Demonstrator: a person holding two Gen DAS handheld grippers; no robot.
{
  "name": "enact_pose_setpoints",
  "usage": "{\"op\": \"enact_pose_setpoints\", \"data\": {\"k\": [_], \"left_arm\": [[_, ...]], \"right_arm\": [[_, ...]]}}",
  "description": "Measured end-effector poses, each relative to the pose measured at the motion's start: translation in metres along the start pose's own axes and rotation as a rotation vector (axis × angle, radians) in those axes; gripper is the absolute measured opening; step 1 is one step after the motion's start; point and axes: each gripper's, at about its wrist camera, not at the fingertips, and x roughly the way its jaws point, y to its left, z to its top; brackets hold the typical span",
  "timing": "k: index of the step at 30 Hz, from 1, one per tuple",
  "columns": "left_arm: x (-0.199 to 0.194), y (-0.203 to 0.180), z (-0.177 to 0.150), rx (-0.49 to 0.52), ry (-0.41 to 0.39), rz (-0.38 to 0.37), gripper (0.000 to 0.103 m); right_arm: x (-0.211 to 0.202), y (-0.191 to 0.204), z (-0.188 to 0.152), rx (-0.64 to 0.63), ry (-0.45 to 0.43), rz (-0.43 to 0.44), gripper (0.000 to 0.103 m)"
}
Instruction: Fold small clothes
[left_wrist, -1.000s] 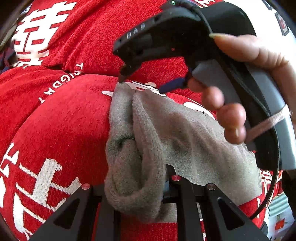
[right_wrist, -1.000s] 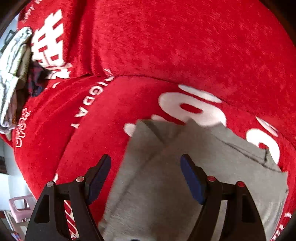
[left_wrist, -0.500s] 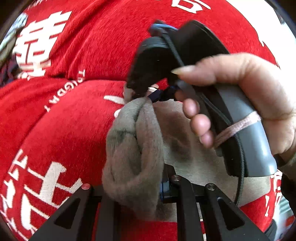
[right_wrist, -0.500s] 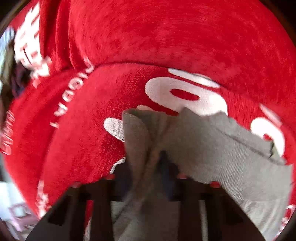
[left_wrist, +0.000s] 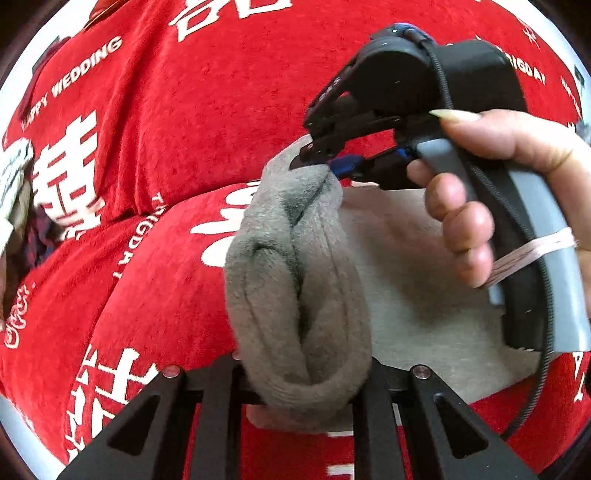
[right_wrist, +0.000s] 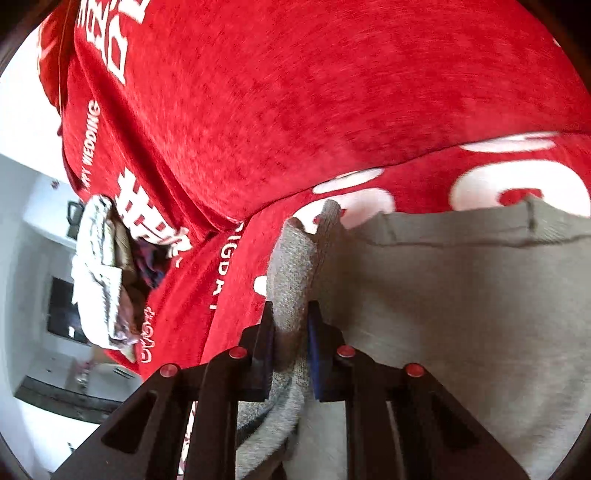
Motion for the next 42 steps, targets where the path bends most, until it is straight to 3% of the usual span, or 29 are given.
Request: {"op": "enact_pose_setpoints", "data": {"k": [11, 23, 42], "left_arm": [[-0.015, -0.044, 0.012, 0.124, 0.022, 0.065, 0.018], [-0.031, -0.095, 0.012, 0.214, 0.012, 0.044, 0.018], [-0.034, -0.158, -0.002, 0.328, -0.003, 0.1, 0.018]], "right_arm": [[-0.05, -0.036, -0.004, 0.041, -0.066, 0.091, 0.016], [-0.107, -0.078, -0.009, 0.061, -0.121, 0.123, 0.016], [-0.138, -0.107, -0.014, 0.021, -0.133, 0.168, 0.016]]}}
